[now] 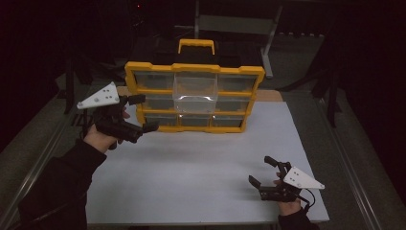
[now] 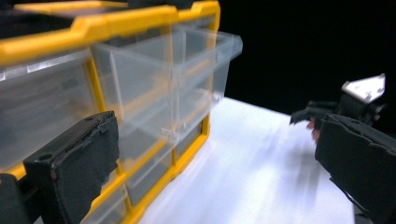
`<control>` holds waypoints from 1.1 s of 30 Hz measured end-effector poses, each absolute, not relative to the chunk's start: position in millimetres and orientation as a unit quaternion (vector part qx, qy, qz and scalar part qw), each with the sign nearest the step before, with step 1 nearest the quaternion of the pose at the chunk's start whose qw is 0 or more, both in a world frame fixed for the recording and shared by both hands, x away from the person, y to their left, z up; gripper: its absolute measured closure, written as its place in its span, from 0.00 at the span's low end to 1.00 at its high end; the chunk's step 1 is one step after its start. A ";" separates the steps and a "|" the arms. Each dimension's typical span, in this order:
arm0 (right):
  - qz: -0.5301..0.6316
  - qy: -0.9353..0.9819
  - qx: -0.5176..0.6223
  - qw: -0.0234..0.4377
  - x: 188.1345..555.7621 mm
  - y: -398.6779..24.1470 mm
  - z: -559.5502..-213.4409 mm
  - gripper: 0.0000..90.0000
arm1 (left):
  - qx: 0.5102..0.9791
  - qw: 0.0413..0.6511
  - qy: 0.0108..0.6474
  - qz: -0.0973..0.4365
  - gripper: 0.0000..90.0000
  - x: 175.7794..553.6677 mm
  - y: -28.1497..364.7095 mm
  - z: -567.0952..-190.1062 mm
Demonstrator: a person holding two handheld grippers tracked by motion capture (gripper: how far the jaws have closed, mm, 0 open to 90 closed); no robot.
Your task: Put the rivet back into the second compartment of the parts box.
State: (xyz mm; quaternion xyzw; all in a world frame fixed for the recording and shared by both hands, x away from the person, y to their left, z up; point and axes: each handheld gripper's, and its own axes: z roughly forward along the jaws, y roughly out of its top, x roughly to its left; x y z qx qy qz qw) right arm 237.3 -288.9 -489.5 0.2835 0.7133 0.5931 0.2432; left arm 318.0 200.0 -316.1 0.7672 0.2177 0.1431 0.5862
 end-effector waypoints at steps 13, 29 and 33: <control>0.594 0.713 0.283 0.242 237.1 -288.9 -489.6 0.11 | 0.774 0.578 0.205 0.157 0.00 281.8 197.8 -367.0; 0.591 0.715 0.283 0.243 237.3 -288.6 -489.8 0.11 | 0.772 0.566 0.236 0.165 0.00 256.1 203.1 -426.3; 0.590 0.716 0.283 0.244 237.2 -288.6 -489.6 0.11 | 0.764 0.572 0.248 0.167 0.00 252.3 207.4 -440.5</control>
